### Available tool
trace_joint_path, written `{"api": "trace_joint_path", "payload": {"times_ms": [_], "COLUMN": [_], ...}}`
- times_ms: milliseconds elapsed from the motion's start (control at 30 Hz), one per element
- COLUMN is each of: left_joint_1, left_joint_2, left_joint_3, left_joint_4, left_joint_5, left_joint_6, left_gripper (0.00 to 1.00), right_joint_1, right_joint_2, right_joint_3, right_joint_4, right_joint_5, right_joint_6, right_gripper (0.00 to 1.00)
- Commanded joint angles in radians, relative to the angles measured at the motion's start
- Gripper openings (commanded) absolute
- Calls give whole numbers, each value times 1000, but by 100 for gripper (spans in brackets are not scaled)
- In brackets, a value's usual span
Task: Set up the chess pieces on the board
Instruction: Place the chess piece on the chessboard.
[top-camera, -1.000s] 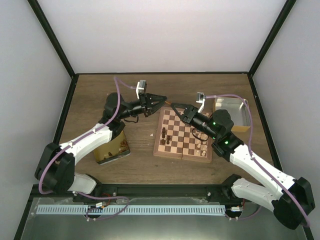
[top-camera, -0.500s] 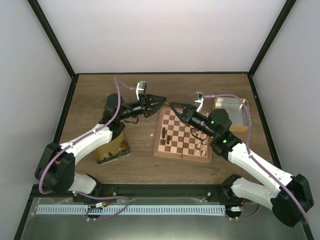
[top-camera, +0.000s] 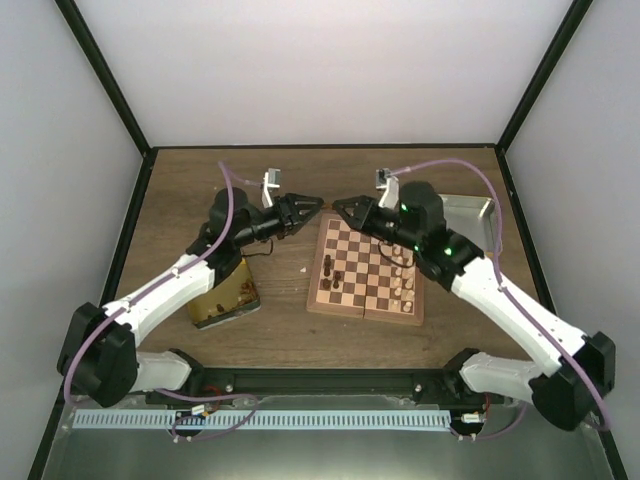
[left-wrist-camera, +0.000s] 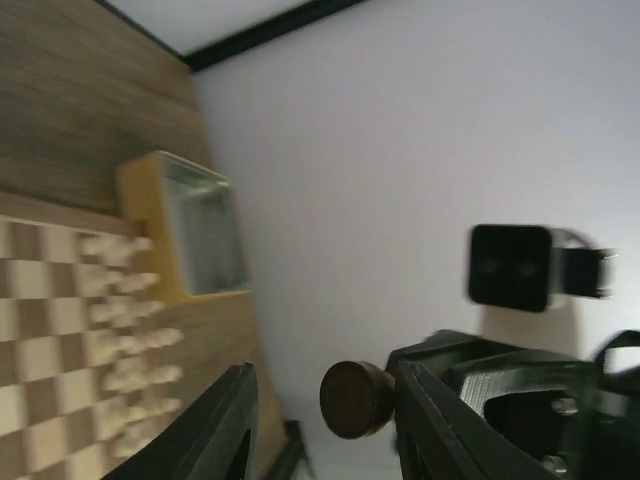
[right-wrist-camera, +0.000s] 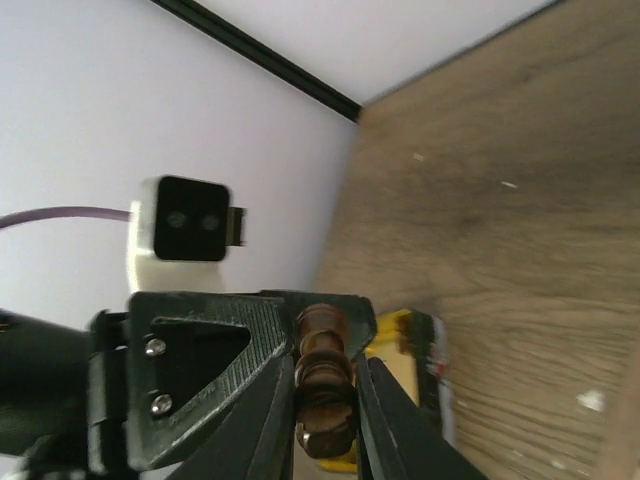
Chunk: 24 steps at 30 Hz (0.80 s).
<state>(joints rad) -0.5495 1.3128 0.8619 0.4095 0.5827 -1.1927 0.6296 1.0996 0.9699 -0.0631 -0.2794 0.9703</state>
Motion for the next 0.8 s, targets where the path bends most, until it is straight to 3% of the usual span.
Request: {"api": "trace_joint_path", "payload": {"times_ms": [0,167,333,767], "left_joint_1": [27,76,131,191], "left_joint_2": [-12,-55,-92,-85], "left_joint_3": [-17,-5,7,0], "left_joint_4": [-342,-528,-653,-712], "left_joint_5": [-175,-330,-434,-440], "left_joint_6": [241,406,511,590], "left_gripper": [40,44,45,49], "right_joint_1": [-11,-11,-10,64], "right_joint_2": [108,285,426,790], "right_joint_3": [191,329,412,634], "right_joint_4": [-396,-639,-726,-841], "right_joint_5": [69,173,259,294], "right_joint_6": [-264,-443,-525,-639], "right_gripper": [11,8,7,10]}}
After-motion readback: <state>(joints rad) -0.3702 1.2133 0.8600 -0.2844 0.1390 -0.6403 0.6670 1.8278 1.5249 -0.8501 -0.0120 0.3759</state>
